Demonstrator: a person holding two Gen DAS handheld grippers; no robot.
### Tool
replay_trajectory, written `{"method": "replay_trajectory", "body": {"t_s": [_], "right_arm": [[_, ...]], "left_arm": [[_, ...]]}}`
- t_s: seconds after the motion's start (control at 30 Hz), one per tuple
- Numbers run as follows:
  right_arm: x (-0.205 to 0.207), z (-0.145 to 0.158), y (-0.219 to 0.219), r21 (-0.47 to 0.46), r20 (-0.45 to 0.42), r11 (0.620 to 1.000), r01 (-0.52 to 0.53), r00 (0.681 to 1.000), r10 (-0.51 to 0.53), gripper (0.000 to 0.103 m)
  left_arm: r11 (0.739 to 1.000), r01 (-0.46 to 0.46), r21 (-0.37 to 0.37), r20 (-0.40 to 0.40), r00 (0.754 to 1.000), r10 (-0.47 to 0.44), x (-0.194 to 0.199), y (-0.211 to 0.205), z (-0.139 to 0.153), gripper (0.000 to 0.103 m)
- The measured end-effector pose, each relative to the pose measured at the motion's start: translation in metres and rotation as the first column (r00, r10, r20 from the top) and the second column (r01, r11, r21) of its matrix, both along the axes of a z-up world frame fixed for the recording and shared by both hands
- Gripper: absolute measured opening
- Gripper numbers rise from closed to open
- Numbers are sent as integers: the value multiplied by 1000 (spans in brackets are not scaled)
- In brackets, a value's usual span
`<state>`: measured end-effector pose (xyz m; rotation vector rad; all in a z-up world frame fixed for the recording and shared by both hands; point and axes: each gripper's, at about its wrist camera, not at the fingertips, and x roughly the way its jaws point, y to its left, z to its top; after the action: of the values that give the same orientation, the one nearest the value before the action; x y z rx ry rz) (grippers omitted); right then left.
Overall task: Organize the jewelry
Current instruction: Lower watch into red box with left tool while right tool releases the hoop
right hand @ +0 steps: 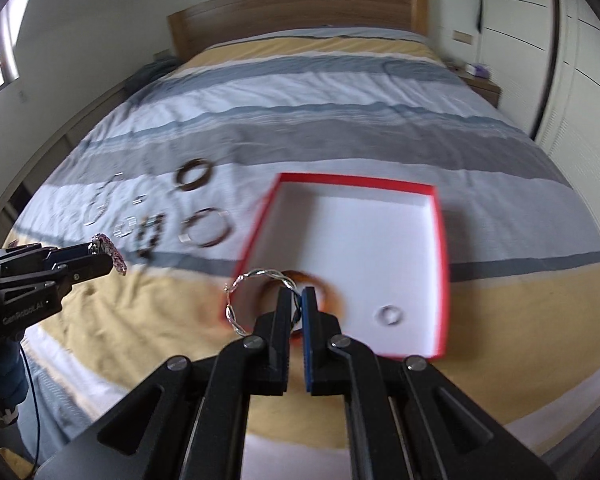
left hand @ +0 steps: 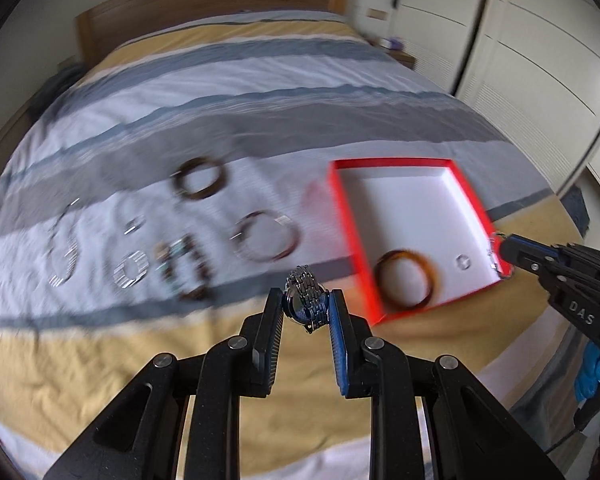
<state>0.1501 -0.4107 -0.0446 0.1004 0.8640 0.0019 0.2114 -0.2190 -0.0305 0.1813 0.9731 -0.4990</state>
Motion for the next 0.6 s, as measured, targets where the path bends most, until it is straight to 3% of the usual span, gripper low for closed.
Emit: {"method": "replay_trajectory", "body": {"t_s": [0.33, 0.6], "right_arm": [[70, -41, -63, -14, -56, 999, 41, 998, -42, 5], [106, -79, -74, -48, -121, 999, 24, 992, -30, 5]], "left_arm": [[995, 93, 41, -30, 995, -92, 55, -101, -39, 22], [988, 127, 85, -83, 989, -120, 77, -135, -84, 22]]}}
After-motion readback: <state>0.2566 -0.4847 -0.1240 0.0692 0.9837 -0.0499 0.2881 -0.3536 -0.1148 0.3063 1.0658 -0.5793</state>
